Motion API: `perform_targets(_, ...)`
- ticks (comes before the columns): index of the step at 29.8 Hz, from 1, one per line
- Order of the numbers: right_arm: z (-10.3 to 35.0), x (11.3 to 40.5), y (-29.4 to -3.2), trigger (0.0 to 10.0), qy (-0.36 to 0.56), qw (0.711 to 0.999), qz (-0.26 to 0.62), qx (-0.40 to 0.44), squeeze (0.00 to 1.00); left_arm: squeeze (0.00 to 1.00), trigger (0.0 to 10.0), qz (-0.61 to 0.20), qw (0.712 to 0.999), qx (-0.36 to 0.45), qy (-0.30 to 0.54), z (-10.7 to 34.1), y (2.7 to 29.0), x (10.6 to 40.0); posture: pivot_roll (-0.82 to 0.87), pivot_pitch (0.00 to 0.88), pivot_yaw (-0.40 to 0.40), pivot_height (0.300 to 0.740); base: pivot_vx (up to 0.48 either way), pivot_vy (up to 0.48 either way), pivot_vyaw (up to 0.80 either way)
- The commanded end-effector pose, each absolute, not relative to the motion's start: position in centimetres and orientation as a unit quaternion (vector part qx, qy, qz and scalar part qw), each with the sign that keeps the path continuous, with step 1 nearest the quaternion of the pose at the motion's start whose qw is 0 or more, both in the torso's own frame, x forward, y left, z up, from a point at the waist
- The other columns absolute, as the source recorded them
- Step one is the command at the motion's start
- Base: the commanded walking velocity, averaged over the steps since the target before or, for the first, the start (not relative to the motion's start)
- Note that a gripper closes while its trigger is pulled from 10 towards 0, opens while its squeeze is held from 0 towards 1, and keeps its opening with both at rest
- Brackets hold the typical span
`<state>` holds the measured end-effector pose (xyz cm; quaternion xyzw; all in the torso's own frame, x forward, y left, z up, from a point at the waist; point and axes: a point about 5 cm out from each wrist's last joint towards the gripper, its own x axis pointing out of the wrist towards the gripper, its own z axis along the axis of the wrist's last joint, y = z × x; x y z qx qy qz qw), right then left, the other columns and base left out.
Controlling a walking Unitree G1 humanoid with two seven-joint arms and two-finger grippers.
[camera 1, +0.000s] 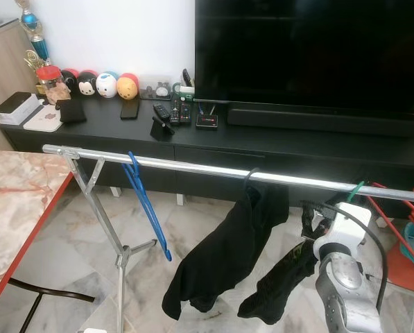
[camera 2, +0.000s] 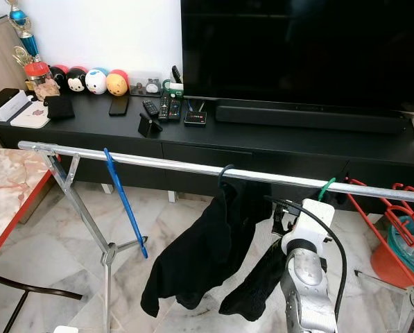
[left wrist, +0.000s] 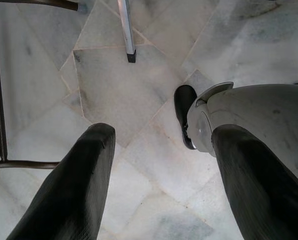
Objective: Hang hanger
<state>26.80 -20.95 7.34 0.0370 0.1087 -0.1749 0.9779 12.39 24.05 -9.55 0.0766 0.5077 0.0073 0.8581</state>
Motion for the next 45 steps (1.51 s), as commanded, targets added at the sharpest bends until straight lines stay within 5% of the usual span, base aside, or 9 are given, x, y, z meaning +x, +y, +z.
perform_targets(1, 7.2, 26.8, -21.2, 10.0, 0.113, 0.976, -0.180, 0.037, 0.00, 0.00, 10.0, 0.004, 0.852, 0.080, 0.517, -9.7, 24.1, 12.1, 0.00, 0.000, -0.018, 0.740, 0.000, 0.000, 0.00)
perform_targets(42, 5.2, 29.4, -21.8, 10.0, 0.159, 0.968, -0.191, 0.038, 0.00, 0.00, 10.0, 0.004, 0.854, 0.076, 0.514, -9.6, 24.0, 12.2, 0.02, 0.000, -0.025, 0.740, 0.000, 0.000, 0.00)
perform_targets(43, 5.2, 29.4, -21.8, 0.0, 0.159, 0.968, -0.191, 0.038, 0.00, 0.00, 10.0, 0.005, 0.855, 0.076, 0.514, -9.6, 24.0, 12.2, 0.02, 0.000, -0.026, 0.740, 0.000, 0.000, 0.00)
perform_targets(45, 5.2, 29.4, -21.8, 0.0, 0.159, 0.968, -0.192, 0.037, 0.00, 0.00, 10.0, 0.005, 0.855, 0.076, 0.514, -9.6, 24.0, 12.2, 0.02, 0.000, -0.026, 0.740, 0.000, 0.000, 0.00)
